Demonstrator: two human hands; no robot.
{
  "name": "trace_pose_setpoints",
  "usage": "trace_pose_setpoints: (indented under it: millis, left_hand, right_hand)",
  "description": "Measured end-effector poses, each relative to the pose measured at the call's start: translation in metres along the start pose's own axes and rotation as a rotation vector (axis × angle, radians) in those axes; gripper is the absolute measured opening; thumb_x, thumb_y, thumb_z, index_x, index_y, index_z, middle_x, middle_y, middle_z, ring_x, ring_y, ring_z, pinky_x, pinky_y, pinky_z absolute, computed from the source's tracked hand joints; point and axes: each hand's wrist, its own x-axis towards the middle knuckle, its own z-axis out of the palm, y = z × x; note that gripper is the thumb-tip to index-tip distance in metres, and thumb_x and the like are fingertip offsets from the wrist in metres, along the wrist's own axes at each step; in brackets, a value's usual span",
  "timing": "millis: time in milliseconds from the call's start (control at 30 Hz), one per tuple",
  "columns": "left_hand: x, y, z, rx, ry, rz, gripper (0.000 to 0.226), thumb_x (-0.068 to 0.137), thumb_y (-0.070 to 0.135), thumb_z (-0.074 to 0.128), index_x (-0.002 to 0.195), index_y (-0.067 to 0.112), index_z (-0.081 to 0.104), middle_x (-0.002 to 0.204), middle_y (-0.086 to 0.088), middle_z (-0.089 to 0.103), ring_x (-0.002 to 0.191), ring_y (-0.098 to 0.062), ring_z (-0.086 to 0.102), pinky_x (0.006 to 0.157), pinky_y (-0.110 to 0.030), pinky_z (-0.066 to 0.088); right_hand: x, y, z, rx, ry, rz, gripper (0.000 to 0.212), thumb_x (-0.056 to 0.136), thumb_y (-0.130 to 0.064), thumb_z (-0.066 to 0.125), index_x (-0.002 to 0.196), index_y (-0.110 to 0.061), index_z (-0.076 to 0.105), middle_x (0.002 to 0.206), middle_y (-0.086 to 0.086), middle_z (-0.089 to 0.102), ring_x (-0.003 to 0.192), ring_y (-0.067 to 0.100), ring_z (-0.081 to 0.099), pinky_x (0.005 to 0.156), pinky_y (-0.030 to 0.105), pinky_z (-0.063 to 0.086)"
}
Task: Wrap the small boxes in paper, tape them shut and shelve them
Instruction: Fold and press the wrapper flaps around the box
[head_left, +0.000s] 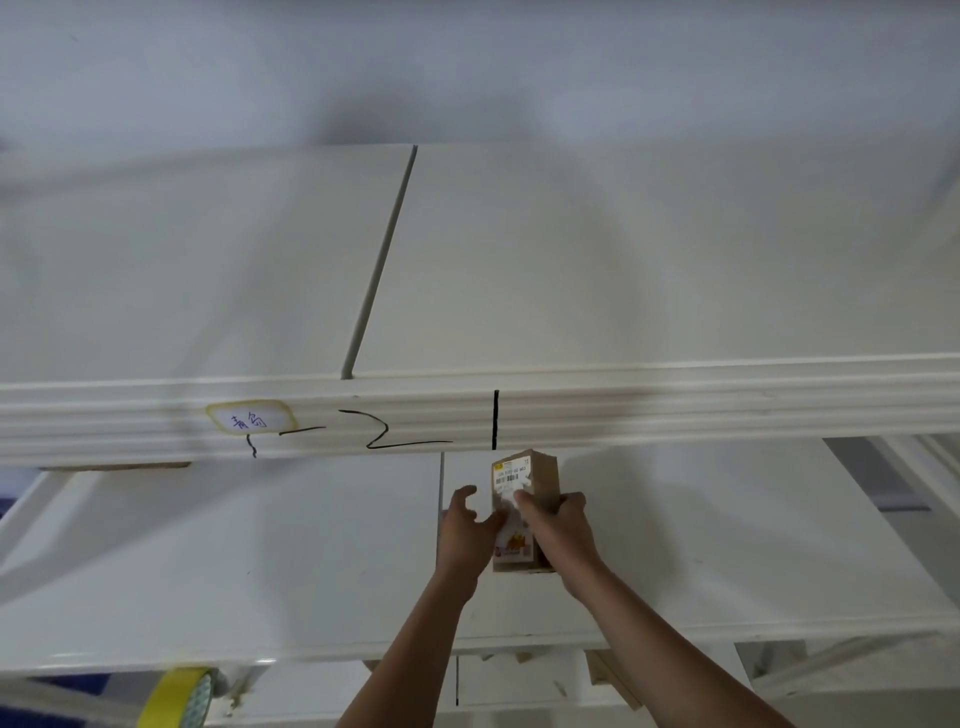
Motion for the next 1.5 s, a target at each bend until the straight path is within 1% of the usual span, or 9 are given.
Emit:
trace_pose_setpoints:
  millis: [100,200,267,367,500,600,900,1167,1500]
  left_hand:
    - [0.001,0.006,0.007,-0.007,-0.033,0.041,0.041,0.099,0.032,0.059,0.137,0.022,0.05,0.113,-0.007,0.066,0.089,-0.012,0.068,0.061,-0.018,0.051]
    - [-0.003,0.014,0.014,-0.065,-0.095,-0.017,0.049,0.097,0.049,0.056,0.137,0.023,0.045,0.119,-0.007,0.065,0.098,-0.017,0.066,0.066,-0.023,0.053]
    - [-0.001,0.009,0.011,-0.075,-0.059,0.002,0.06,0.089,0.051,0.068,0.135,0.023,0.042,0.118,-0.001,0.061,0.101,-0.017,0.064,0.072,-0.028,0.056]
    - [0.003,-0.001,0.001,-0.078,-0.035,0.014,0.064,0.086,0.038,0.076,0.136,0.027,0.038,0.12,-0.001,0.059,0.103,-0.018,0.062,0.07,-0.029,0.056]
    - [0.004,-0.004,-0.004,-0.309,-0.133,-0.128,0.053,0.091,0.032,0.071,0.135,0.023,0.043,0.123,-0.011,0.063,0.105,-0.028,0.067,0.081,-0.041,0.061]
    - [0.006,-0.011,-0.005,-0.348,-0.181,-0.124,0.048,0.092,0.034,0.07,0.134,0.018,0.054,0.118,-0.01,0.07,0.104,-0.029,0.07,0.087,-0.048,0.06]
    - [0.004,-0.029,-0.01,0.071,-0.094,-0.057,0.043,0.092,0.04,0.068,0.128,0.017,0.063,0.107,-0.003,0.072,0.097,-0.02,0.07,0.087,-0.039,0.061]
    - [-0.011,-0.043,-0.012,0.332,-0.009,-0.038,0.034,0.094,0.027,0.064,0.125,0.012,0.066,0.107,-0.002,0.071,0.088,-0.014,0.066,0.072,-0.022,0.055]
    - [-0.017,-0.044,-0.011,0.379,0.039,-0.011,0.039,0.098,0.03,0.06,0.132,0.012,0.059,0.109,-0.007,0.071,0.092,-0.018,0.064,0.082,-0.027,0.055]
  right_hand:
    - [-0.002,-0.005,-0.004,0.011,-0.043,-0.03,0.06,0.087,-0.052,0.071,0.119,-0.016,0.035,0.11,0.001,0.062,0.087,0.013,0.068,0.054,0.019,0.05]
    - [0.003,-0.006,-0.005,0.002,-0.057,-0.052,0.043,0.097,-0.057,0.053,0.111,-0.017,0.048,0.105,0.004,0.064,0.09,0.02,0.068,0.069,0.035,0.059]
    - [0.007,-0.004,-0.007,-0.036,-0.03,-0.119,0.027,0.103,-0.039,0.048,0.099,-0.017,0.061,0.101,0.008,0.069,0.088,0.024,0.07,0.079,0.045,0.061]
    - [0.012,0.001,-0.01,-0.155,0.027,-0.225,0.008,0.1,-0.025,0.058,0.104,-0.02,0.063,0.107,0.0,0.065,0.099,0.022,0.066,0.076,0.035,0.059]
    - [0.012,-0.001,-0.011,-0.011,-0.133,0.047,0.051,0.092,-0.055,0.063,0.126,-0.02,0.052,0.119,-0.001,0.061,0.107,0.021,0.063,0.08,0.032,0.056]
    - [0.009,0.002,-0.015,0.101,-0.278,0.092,0.048,0.094,-0.057,0.058,0.116,-0.015,0.066,0.108,0.003,0.074,0.099,0.022,0.071,0.086,0.037,0.06]
    - [0.013,0.028,-0.012,-0.127,-0.19,0.089,0.045,0.091,-0.058,0.061,0.099,-0.015,0.071,0.095,0.002,0.075,0.091,0.019,0.07,0.088,0.038,0.059]
    - [0.001,0.037,-0.005,-0.573,-0.121,-0.026,0.052,0.095,-0.054,0.059,0.063,-0.014,0.053,0.064,-0.001,0.058,0.06,0.012,0.056,0.053,0.023,0.037]
    - [-0.004,0.034,0.001,-0.642,-0.117,-0.016,0.052,0.1,-0.054,0.049,0.065,-0.016,0.046,0.067,-0.002,0.052,0.066,0.015,0.054,0.056,0.026,0.036]
